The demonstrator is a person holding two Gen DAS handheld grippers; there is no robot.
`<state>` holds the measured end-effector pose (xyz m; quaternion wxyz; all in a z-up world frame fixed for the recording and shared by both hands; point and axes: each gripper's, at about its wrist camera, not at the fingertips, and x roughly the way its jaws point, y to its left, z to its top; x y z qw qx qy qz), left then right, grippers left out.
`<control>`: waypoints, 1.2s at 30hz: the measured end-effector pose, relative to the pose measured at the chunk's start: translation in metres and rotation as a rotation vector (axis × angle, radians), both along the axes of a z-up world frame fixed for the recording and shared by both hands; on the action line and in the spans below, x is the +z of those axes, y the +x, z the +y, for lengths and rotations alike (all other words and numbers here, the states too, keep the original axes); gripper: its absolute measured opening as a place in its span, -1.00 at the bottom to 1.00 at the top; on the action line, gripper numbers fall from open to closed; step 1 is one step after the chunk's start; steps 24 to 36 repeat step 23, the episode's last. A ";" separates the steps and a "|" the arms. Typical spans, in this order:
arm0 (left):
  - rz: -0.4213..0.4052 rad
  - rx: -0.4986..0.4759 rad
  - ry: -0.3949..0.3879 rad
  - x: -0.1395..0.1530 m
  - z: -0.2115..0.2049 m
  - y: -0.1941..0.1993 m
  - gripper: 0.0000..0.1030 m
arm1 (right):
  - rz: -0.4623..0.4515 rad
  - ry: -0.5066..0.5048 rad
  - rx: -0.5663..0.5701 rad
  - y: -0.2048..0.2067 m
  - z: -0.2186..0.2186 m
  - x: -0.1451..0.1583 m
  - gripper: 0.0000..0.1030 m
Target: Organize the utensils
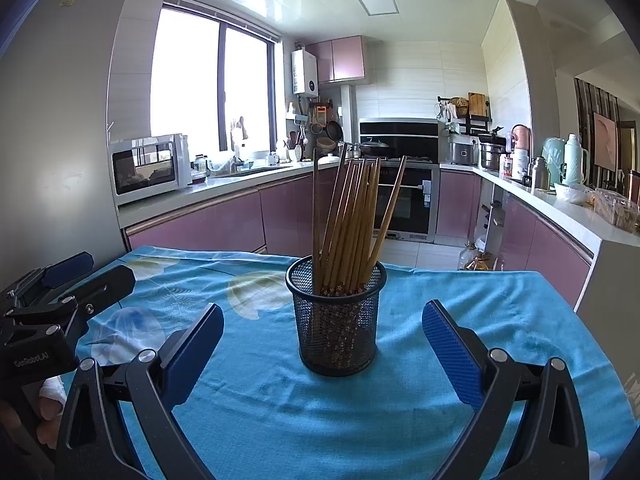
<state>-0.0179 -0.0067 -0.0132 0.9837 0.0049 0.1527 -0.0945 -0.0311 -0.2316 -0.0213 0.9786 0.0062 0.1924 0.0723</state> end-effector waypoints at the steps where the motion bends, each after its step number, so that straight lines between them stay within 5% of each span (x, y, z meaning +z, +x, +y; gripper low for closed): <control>1: 0.000 0.000 0.000 0.000 0.000 0.000 0.90 | 0.002 0.000 0.000 0.001 0.000 0.000 0.87; 16: 0.020 0.004 0.025 -0.006 -0.006 0.005 0.90 | 0.019 -0.001 -0.003 0.003 -0.003 -0.003 0.87; 20: 0.089 0.008 0.020 -0.013 0.002 0.015 0.90 | 0.135 -0.024 -0.053 0.019 -0.029 -0.015 0.87; 23: 0.154 0.031 0.020 -0.021 0.012 0.029 0.90 | 0.322 -0.072 -0.156 0.046 -0.066 -0.038 0.87; 36: 0.154 0.031 0.020 -0.021 0.012 0.029 0.90 | 0.322 -0.072 -0.156 0.046 -0.066 -0.038 0.87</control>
